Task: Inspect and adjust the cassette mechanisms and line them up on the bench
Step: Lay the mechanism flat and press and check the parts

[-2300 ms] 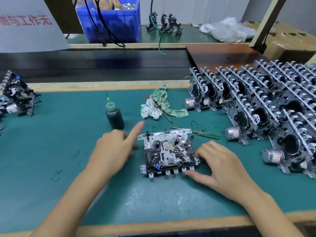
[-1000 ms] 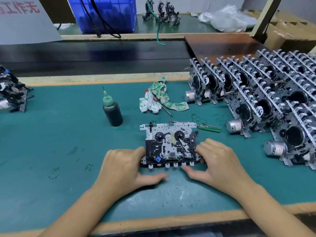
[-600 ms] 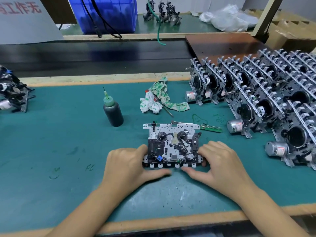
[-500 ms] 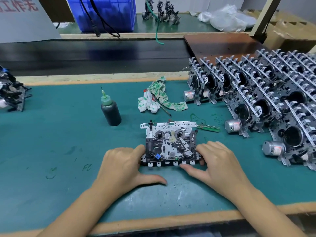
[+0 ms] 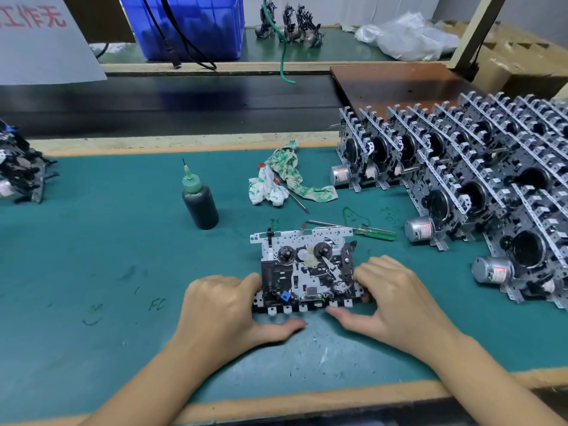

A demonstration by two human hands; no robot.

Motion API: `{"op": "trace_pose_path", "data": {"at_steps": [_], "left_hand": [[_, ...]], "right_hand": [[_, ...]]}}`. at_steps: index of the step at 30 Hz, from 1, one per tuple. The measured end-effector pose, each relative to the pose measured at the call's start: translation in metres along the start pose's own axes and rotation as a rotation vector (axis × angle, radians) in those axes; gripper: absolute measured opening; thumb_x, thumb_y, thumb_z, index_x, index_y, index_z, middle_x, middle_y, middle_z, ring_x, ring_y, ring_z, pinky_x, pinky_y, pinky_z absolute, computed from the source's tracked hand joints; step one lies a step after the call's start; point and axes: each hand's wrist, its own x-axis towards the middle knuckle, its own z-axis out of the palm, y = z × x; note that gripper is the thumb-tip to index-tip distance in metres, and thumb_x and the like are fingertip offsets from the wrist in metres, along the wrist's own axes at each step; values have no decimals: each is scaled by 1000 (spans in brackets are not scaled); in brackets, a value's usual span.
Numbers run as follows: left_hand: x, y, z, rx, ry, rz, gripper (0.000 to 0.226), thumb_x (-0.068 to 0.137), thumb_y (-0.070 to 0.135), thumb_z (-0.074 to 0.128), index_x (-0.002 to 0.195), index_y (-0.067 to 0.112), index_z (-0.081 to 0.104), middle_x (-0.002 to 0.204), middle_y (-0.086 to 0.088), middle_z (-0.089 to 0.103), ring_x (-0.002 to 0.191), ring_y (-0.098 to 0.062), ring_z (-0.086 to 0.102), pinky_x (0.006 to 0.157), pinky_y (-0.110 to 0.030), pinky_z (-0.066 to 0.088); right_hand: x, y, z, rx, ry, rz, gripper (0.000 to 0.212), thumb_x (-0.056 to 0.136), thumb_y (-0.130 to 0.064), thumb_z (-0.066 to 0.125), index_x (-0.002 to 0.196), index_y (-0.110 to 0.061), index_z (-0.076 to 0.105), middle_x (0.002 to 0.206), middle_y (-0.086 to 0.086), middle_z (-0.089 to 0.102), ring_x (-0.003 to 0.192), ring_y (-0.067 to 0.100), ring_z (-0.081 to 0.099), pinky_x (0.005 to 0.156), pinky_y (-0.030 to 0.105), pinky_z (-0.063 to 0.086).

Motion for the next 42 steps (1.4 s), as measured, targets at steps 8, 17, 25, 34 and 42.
{"op": "trace_pose_path", "data": {"at_steps": [8, 17, 25, 34, 42], "left_hand": [[-3, 9, 3, 10, 3, -178, 60, 61, 70, 51, 44, 13, 43, 29, 0, 30, 25, -21, 38, 36, -18, 25], [-6, -1, -4, -109, -41, 7, 52, 67, 63, 57, 50, 18, 38, 33, 4, 35, 29, -18, 39, 33, -19, 33], [-6, -6, -4, -72, -5, 38, 68, 82, 72, 42, 49, 12, 44, 33, 0, 36, 29, -22, 40, 33, -20, 32], [-2, 10, -1, 5, 10, -162, 61, 61, 72, 52, 43, 15, 42, 30, 0, 34, 26, -20, 40, 34, -20, 26], [-3, 1, -6, -152, -84, -50, 71, 57, 83, 50, 48, 13, 39, 33, 4, 36, 30, -18, 40, 32, -22, 35]], "right_hand": [[-5, 1, -3, 107, -59, -3, 53, 71, -64, 62, 58, -18, 38, 56, -9, 32, 54, 10, 29, 60, 19, 22], [-5, -2, 0, 22, 13, -11, 50, 76, -56, 58, 54, -15, 40, 57, -10, 26, 52, 11, 26, 56, 21, 21], [-8, -2, 0, -5, 38, -59, 54, 72, -60, 61, 50, -14, 42, 48, -5, 36, 49, 10, 27, 52, 23, 27], [-8, -2, 0, -33, 45, -31, 56, 72, -64, 57, 50, -15, 42, 47, -5, 38, 46, 12, 34, 49, 26, 33], [-7, -1, 1, -107, 67, -34, 55, 76, -63, 53, 50, -15, 42, 46, -5, 38, 44, 12, 34, 48, 23, 32]]}}
